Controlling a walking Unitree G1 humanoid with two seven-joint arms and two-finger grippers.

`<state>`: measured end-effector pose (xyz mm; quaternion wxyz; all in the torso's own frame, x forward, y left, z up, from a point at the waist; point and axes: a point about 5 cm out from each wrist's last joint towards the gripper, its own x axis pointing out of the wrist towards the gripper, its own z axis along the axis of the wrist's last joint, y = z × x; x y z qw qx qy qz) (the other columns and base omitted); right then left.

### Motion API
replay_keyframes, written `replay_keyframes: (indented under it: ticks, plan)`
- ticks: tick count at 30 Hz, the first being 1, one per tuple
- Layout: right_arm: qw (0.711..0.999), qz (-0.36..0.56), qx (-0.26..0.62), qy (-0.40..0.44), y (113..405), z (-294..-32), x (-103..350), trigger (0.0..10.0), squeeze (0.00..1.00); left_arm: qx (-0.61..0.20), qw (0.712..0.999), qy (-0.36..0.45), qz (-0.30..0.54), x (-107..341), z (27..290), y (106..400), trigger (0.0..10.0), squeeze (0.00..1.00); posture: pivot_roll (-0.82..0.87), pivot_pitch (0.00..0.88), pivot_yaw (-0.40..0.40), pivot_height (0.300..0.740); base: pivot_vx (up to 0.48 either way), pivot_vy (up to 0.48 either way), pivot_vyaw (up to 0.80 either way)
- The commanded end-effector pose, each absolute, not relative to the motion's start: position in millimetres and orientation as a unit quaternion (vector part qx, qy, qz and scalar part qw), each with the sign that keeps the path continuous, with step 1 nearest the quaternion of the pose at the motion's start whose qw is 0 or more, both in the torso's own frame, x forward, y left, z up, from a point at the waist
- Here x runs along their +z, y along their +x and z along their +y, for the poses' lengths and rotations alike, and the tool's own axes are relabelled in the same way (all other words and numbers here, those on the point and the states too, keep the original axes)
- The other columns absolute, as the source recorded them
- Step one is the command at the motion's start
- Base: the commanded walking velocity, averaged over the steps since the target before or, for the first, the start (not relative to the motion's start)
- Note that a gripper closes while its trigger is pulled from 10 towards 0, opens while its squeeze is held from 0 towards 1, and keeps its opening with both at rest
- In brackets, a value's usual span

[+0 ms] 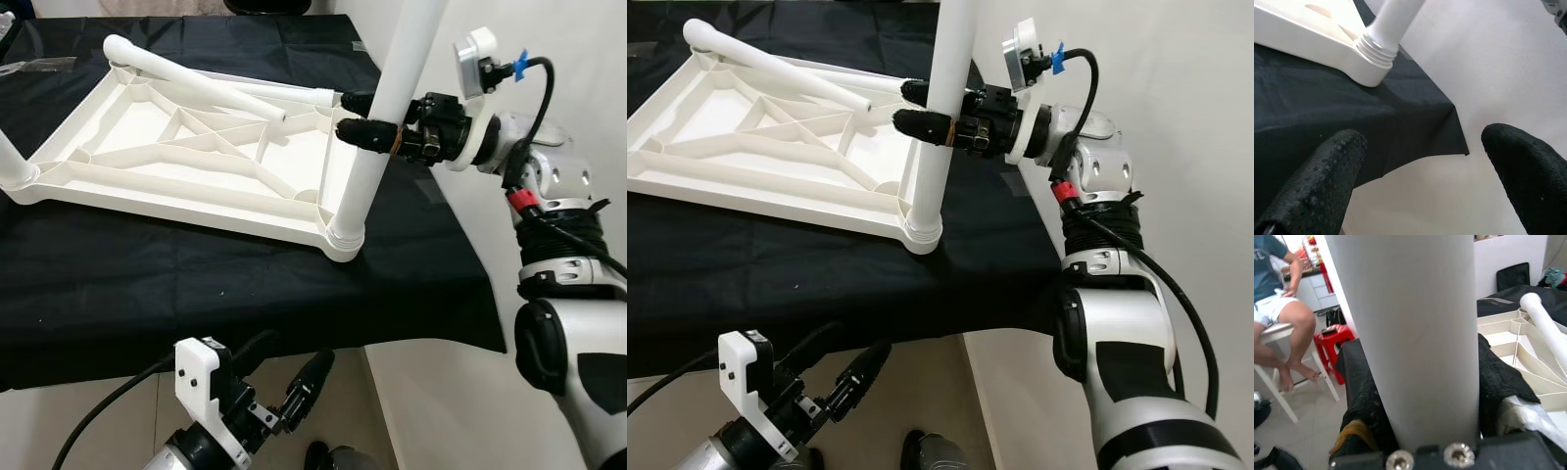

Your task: Building children table

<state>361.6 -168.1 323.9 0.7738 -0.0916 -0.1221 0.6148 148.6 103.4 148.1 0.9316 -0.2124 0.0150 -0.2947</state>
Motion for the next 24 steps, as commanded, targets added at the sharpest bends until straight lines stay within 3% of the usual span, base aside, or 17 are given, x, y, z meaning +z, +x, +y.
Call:
replay_keyframes:
  ticks: [1,3,4,5,6,7,8,10,11,13,17,18,20,21,22,24]
  plan:
    - [0.802,-0.090,0.583,-0.096,354.4,-173.4,305.5,0.0,0.00,-0.295,0.929,-0.221,0.022,145.6,102.8,148.7,10.0,0.00,0.06,0.194,-0.136,0.740,0.000,0.000,0.00]
    - [0.802,-0.090,0.583,-0.096,354.4,-173.4,305.5,0.0,0.00,-0.295,0.929,-0.221,0.022,145.6,102.8,148.7,10.0,0.00,0.06,0.194,-0.136,0.740,0.000,0.000,0.00]
    - [0.907,-0.057,0.414,-0.050,358.3,-157.6,269.8,0.0,0.00,-0.294,0.929,-0.222,0.022,142.5,103.6,152.0,10.0,0.00,0.06,0.160,-0.154,0.740,0.000,0.000,0.00]
    - [0.907,-0.057,0.414,-0.050,358.3,-157.6,269.8,0.0,0.00,-0.294,0.929,-0.222,0.022,142.5,103.6,152.0,10.0,0.00,0.06,0.160,-0.154,0.740,0.000,0.000,0.00]
    - [0.947,0.052,0.317,0.005,329.7,-125.1,193.6,0.0,0.00,-0.292,0.930,-0.221,0.023,137.8,105.2,157.8,10.0,0.00,0.04,0.115,-0.143,0.740,0.000,0.000,0.00]
    - [0.947,0.052,0.317,0.005,329.7,-125.1,193.6,0.0,0.00,-0.292,0.930,-0.221,0.023,137.8,105.2,157.8,10.0,0.00,0.04,0.115,-0.143,0.740,0.000,0.000,0.00]
    - [0.964,0.112,0.241,0.014,304.1,-104.8,155.5,0.0,0.00,-0.289,0.932,-0.219,0.024,132.9,107.1,166.0,10.0,0.00,0.05,0.083,-0.131,0.740,0.000,0.000,0.00]
    - [0.964,0.112,0.241,0.014,304.1,-104.8,155.5,0.0,0.00,-0.289,0.932,-0.219,0.024,132.9,107.1,166.0,10.0,0.00,0.05,0.083,-0.131,0.740,0.000,0.000,0.00]
    - [0.971,0.128,0.201,0.013,299.5,-93.9,143.5,0.0,0.00,-0.287,0.933,-0.215,0.025,126.9,109.4,175.5,10.0,0.00,0.04,0.037,-0.125,0.740,0.000,0.000,0.00]
    - [0.971,0.128,0.201,0.013,299.5,-93.9,143.5,0.0,0.00,-0.287,0.933,-0.215,0.025,126.9,109.4,175.5,10.0,0.00,0.04,0.037,-0.125,0.740,0.000,0.000,0.00]
    - [0.959,0.088,0.267,-0.013,327.0,-69.4,167.6,0.0,0.00,-0.270,0.941,-0.204,0.019,118.0,115.2,197.2,10.0,0.00,0.04,0.000,-0.126,0.740,0.000,0.000,0.00]
    - [0.953,0.083,0.290,-0.018,329.8,-67.3,173.5,9.3,0.00,-0.267,0.942,-0.203,0.018,117.8,116.1,199.7,10.0,0.00,0.03,0.000,-0.123,0.740,0.000,0.000,0.00]
    - [0.953,0.083,0.290,-0.018,329.8,-67.3,173.5,9.3,0.00,-0.267,0.942,-0.203,0.018,117.8,116.1,199.7,10.0,0.00,0.03,0.000,-0.123,0.740,0.000,0.000,0.00]
    - [0.918,0.071,0.389,-0.018,323.8,-64.7,183.7,10.0,1.00,-0.268,0.942,-0.203,0.018,118.6,115.5,198.1,10.0,0.00,0.04,0.021,-0.124,0.740,0.000,0.000,0.00]
    - [0.918,0.071,0.389,-0.018,323.8,-64.7,183.7,10.0,1.00,-0.268,0.942,-0.203,0.018,118.6,115.5,198.1,10.0,0.00,0.04,0.021,-0.124,0.740,0.000,0.000,0.00]
    - [0.889,0.035,0.457,-0.026,317.6,-68.1,196.3,10.0,1.00,-0.271,0.940,-0.204,0.019,119.6,113.2,194.3,10.0,0.00,0.05,0.042,-0.120,0.740,0.000,0.000,0.00]
